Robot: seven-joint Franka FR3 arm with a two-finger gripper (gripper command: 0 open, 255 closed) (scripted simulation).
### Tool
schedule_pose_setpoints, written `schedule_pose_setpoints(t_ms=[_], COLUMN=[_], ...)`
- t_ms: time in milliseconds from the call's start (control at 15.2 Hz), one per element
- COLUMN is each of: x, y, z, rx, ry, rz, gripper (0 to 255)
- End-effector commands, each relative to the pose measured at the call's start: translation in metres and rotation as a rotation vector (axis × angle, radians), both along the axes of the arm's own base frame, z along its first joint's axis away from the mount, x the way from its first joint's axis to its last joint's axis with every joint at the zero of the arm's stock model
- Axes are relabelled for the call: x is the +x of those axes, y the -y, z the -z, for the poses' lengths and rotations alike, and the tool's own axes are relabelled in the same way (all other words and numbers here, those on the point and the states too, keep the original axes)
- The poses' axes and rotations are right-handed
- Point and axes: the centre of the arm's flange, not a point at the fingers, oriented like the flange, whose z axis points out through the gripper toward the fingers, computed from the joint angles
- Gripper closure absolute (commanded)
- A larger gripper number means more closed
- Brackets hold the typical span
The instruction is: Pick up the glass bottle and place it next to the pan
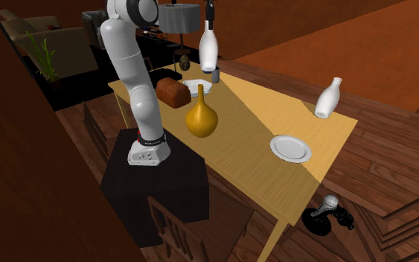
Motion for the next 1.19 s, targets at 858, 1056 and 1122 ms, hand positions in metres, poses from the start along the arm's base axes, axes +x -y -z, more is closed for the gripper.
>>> schedule_pose_setpoints(t_ms=[858, 1056, 1122], x=[-0.001, -0.001, -0.001], y=[0.001, 0.001, 0.001], z=[0.079, 0.094, 0.100], rx=[0.001, 0.001, 0.001], ry=[0.001, 0.001, 0.001], rz=[0.000, 0.000, 0.000], gripper=[255, 255, 255])
